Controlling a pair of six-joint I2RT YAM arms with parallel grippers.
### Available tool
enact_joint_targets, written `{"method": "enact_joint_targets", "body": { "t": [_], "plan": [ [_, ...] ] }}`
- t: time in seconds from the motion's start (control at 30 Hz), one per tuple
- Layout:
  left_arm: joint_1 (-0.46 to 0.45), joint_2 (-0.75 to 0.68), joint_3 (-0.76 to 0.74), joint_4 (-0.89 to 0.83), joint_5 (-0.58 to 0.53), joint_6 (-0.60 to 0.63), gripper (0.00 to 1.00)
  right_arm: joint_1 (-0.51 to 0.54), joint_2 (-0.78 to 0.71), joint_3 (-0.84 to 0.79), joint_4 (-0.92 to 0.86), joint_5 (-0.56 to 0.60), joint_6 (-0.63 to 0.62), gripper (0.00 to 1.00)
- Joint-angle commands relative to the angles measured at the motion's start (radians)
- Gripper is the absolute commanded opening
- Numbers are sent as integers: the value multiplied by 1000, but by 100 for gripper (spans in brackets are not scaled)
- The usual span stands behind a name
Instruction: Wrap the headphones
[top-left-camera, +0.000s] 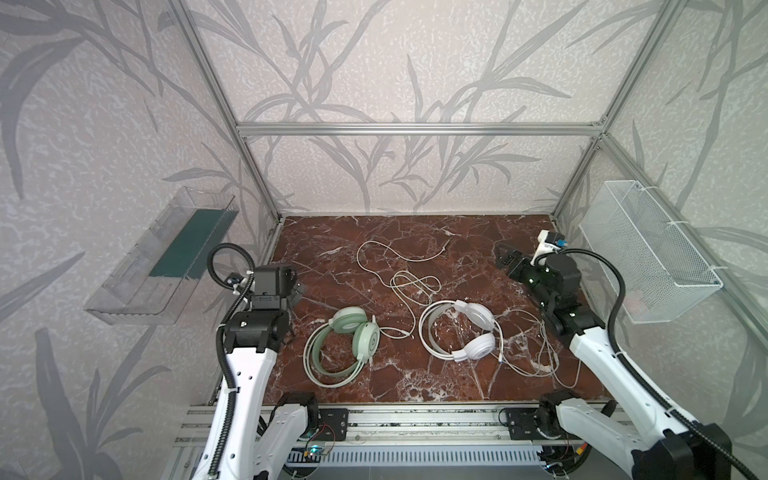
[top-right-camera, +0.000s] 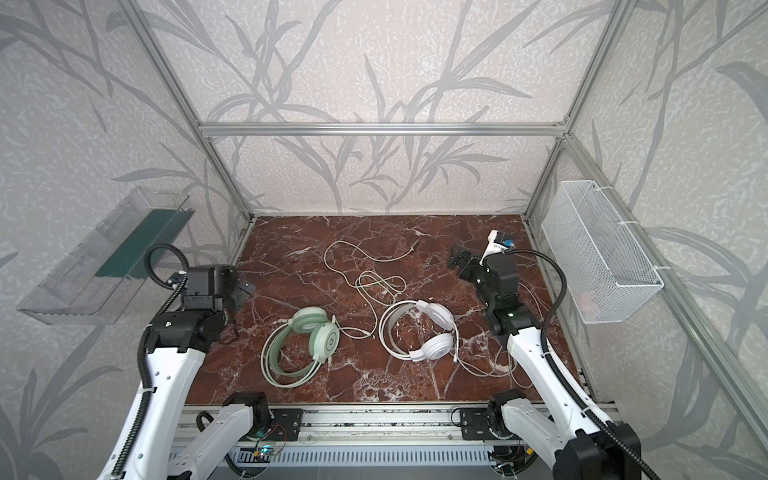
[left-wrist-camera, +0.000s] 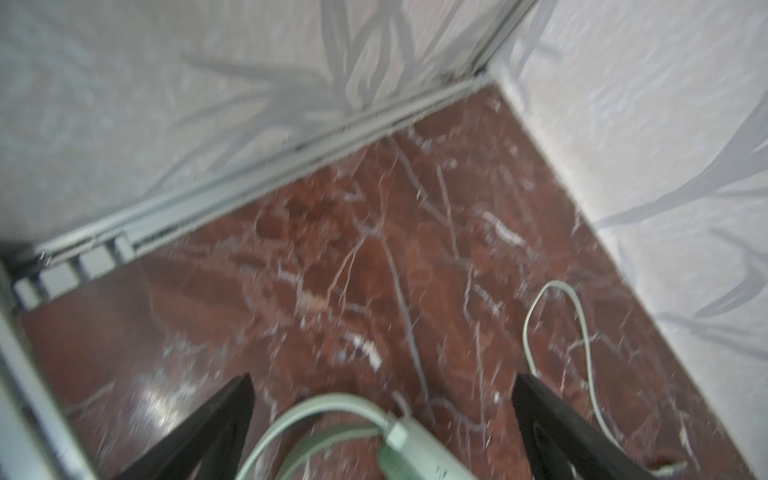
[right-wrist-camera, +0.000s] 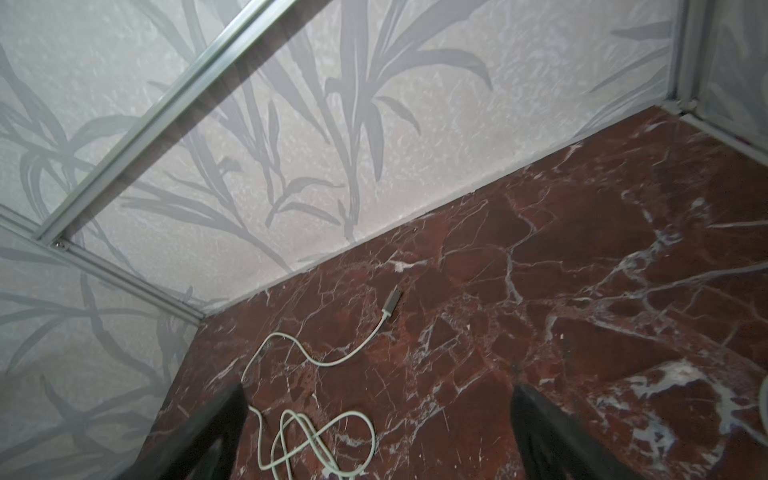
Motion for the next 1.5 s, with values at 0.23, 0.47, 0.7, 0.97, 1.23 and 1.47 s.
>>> {"method": "enact_joint_targets", "body": {
  "t": [0.23,0.47,0.7,0.97,1.23,1.47],
  "plan": [
    [-27,32,-56,-501,249,-53,99,234,21,46,-180,48,-104,99],
    [-100,82,-173,-459,279,-54,99,267,-10,-13,-153,56,-131,99],
    [-182,79,-278,-352,307,-112,99,272,-43,-65,-70,2,-132,99],
    [-247,133,-333,-251,262,-171,97,280,-47,-91,-26,-25,-134,99],
    [-254,204,-385,-131,263,-178,96,287,-58,-112,-7,-24,-148,99],
    [-254,209,-440,-44,243,-191,92,290,-75,-139,39,-36,-145,99]
  ]
}}
